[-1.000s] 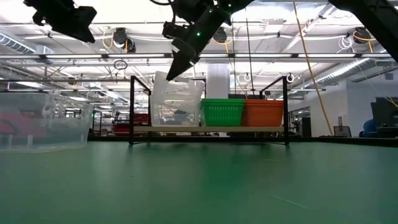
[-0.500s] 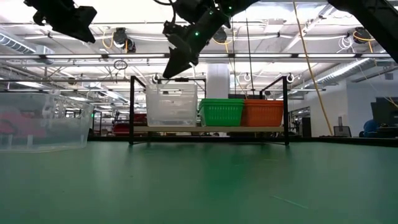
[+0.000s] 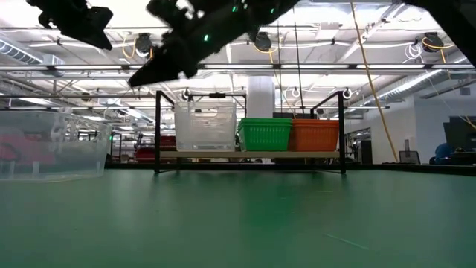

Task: Stack baskets on shelf by color
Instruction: Stack the transparent bin on top of the other transparent bins on the shelf

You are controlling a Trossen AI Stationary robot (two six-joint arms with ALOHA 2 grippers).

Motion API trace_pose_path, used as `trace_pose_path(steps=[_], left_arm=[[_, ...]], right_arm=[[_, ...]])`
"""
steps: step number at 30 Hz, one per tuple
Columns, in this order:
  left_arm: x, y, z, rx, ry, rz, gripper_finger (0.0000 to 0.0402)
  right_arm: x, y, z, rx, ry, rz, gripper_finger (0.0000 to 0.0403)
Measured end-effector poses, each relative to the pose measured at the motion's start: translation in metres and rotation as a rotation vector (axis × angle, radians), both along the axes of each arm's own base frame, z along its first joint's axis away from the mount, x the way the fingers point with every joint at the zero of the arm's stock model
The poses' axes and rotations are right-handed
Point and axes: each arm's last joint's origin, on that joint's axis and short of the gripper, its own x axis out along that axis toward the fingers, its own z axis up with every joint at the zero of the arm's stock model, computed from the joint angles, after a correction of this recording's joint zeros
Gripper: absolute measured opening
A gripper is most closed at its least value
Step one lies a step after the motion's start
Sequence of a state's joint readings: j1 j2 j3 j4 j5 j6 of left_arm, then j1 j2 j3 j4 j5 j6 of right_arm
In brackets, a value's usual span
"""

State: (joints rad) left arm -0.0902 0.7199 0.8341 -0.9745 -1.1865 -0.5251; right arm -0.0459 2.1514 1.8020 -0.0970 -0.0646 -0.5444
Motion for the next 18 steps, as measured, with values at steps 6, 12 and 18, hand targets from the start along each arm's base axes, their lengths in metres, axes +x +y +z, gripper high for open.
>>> trace_pose_path(steps=[6,12,18], left_arm=[[-0.004,0.0,0.002,-0.009,-0.032,-0.005,0.0129],[-0.003,0.001,0.005,0.005,-0.025,-0.016,0.0129],[-0.003,0.001,0.005,0.009,-0.017,-0.017,0.0129]], right_arm=[[0.028,0.003,-0.04,-0.122,0.027,0.15,0.0135],[0.04,0.019,-0.041,-0.171,-0.01,0.279,0.0135],[0.042,0.026,-0.045,-0.231,-0.025,0.354,0.0134]])
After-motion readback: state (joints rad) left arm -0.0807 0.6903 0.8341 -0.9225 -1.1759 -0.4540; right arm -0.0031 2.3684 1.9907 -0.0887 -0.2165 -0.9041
